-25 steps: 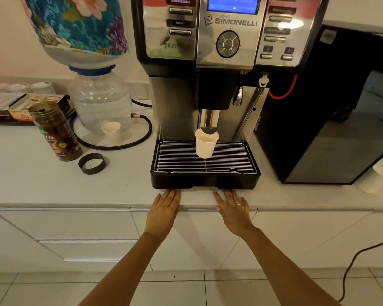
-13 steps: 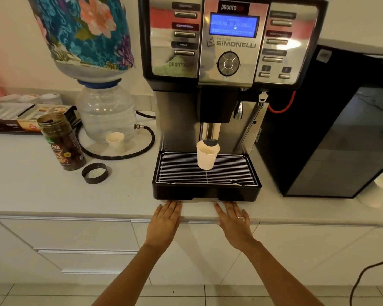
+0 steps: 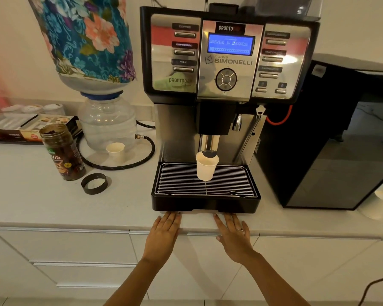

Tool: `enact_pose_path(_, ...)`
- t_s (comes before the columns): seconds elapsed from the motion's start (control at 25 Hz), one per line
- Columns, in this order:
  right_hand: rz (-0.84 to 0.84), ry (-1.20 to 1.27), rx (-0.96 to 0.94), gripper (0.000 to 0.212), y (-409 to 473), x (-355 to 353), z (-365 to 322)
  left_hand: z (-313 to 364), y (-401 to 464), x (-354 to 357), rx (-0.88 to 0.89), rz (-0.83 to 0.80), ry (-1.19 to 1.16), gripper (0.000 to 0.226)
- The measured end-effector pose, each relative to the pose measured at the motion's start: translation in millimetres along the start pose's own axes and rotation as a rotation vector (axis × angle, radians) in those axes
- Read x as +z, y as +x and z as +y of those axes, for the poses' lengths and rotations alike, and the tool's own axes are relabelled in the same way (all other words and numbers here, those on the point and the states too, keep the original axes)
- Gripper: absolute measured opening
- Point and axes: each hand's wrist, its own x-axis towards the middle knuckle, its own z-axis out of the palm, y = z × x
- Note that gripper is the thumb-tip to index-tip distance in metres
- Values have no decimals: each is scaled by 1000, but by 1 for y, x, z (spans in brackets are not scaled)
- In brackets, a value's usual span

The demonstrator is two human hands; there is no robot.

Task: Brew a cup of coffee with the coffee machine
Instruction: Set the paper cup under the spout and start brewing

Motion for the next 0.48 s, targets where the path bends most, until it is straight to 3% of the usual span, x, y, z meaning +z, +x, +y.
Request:
enact_pose_path(0.12, -2, 13, 4, 101, 2, -1, 1, 1, 1, -1, -8, -19, 1, 75)
enact_pose_path(0.48, -33, -5, 11, 103, 3, -4, -1, 1, 3, 1, -18, -4, 3, 87)
